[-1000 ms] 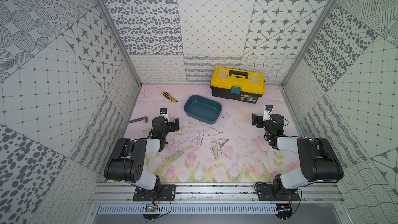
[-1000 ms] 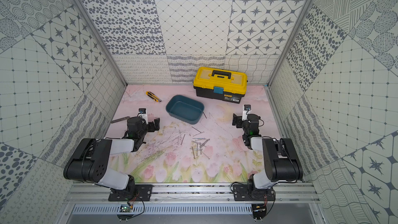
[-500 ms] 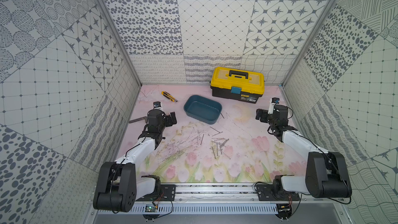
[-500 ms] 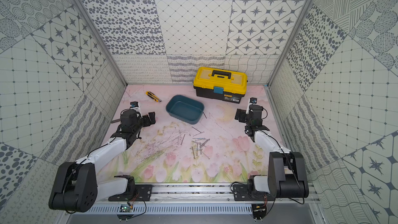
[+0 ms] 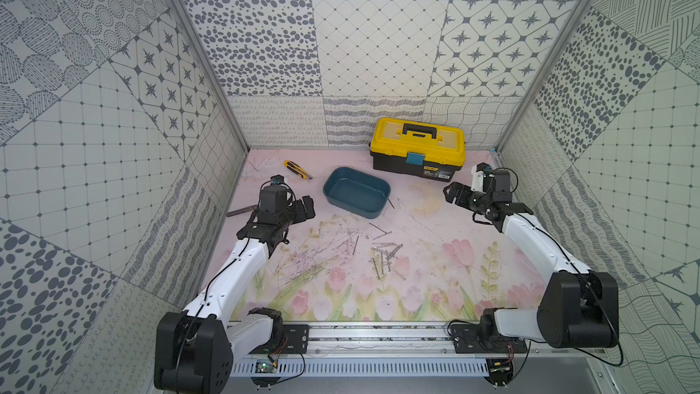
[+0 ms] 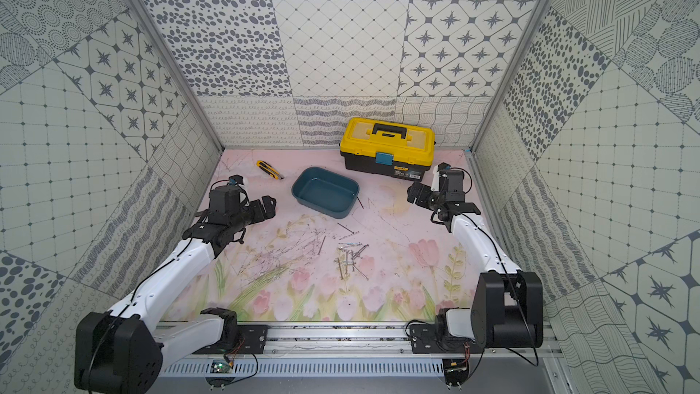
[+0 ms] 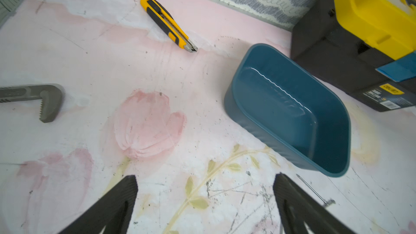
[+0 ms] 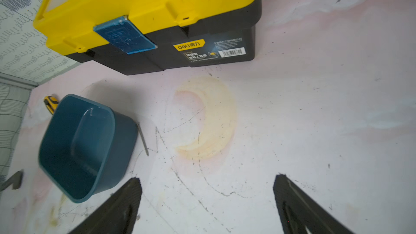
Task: Put the nails on the desktop into the storage box
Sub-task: Pick up the nail from the center of the board.
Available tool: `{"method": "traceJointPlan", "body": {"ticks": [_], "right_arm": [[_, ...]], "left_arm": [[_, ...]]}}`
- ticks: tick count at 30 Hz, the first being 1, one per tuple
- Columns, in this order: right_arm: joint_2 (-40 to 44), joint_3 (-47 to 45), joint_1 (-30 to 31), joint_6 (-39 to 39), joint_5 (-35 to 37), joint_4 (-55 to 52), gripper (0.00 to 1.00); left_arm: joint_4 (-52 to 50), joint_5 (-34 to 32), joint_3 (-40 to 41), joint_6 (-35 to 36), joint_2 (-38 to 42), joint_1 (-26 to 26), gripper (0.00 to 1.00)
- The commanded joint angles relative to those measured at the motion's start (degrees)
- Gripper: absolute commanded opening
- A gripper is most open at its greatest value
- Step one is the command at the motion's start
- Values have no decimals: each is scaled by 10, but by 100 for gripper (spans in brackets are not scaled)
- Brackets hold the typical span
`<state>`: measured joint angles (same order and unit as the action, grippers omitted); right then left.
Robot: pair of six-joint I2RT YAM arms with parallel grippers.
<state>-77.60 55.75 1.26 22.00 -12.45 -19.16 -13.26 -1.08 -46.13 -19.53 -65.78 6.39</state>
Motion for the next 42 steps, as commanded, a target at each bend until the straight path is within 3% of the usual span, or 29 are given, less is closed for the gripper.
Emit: {"method": "traceJointPlan", "body": {"ticks": [1,7,13,17,20,25,42], "right_arm": [[-11,37,2,40,-57,-67,97],[-5,77,31,70,-22,-167,96],[-24,110,94,91,16,-246,94],[-71,142,147,46,29,-261,88],[-110,163,192,-26,63,-232,86],[-199,199,216,-122,71,-206,83],[-281,213,346,-183,47,-156,66]], "left_arm": [[-133,58,-32,-12,-7,41,99],[-168,102,-62,-13,-18,89,100],[-186,96,-78,4,-43,167,100],[-179,99,-74,-2,-56,196,100],[-173,97,-74,-10,-62,201,99],[-184,90,-79,-5,-69,201,99],[-222,42,-58,-41,-36,202,99]]}}
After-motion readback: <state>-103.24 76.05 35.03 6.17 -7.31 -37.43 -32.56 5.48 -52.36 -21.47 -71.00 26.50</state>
